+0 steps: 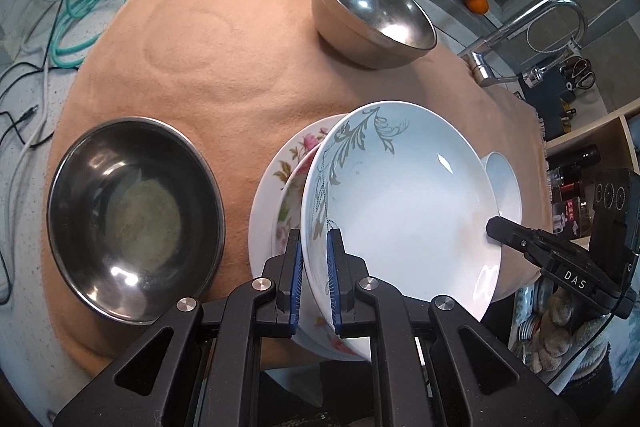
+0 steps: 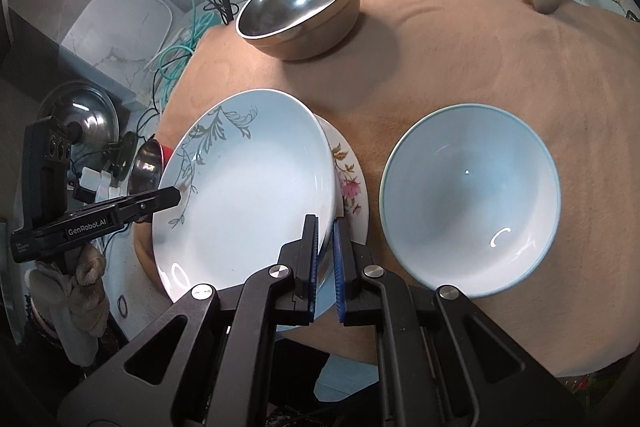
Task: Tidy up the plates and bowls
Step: 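Carry the grey-leaf plate onto the pink-rose plate stack and lower it, then open the right tool and release the grey-leaf plate on the stack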
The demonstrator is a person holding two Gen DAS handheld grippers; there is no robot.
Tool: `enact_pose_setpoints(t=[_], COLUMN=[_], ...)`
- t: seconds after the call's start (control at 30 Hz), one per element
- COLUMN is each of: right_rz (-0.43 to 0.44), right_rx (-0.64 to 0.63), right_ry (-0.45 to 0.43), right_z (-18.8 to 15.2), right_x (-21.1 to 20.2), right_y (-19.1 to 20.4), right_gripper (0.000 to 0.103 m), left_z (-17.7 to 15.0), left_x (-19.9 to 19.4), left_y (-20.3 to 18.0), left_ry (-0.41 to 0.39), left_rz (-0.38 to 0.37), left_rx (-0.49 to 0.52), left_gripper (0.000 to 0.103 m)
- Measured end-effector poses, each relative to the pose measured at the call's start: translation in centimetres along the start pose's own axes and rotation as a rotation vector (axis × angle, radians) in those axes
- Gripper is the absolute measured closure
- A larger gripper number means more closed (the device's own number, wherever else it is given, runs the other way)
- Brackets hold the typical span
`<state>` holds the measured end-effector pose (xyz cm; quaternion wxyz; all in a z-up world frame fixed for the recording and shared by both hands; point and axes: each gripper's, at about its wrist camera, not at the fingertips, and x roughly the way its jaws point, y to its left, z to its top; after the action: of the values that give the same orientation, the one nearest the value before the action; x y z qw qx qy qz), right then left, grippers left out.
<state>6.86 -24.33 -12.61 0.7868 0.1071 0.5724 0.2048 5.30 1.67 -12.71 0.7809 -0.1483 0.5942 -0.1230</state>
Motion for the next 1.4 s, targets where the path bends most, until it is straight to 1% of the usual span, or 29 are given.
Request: enact_pose_setpoints(t=[0.5,1.03,1.4], right_rz=[-0.044,-0.060,-0.061], right_rx=[-0.031,-0.044,-0.061], right_ry=[0.047,0.071,0.088], right_z=[-0.4,-0.7,-0.7], right_x=[1.8,2.6,2.8], right_y=[0.6,0.7,0.8], right_gripper=[0.096,0.095,0.093], left_z=[-0.2,-0.3,-0.2], left_x=[0.2,0.6,0.6], left_y=[0.3,0.4,-0.1], left_ry=[0.009,0.017,0.027], left_rz=[0.013,0.019,0.041], left_rx=[0.002,-0.005,0.022], left_gripper=[0.093,0.093,0.093])
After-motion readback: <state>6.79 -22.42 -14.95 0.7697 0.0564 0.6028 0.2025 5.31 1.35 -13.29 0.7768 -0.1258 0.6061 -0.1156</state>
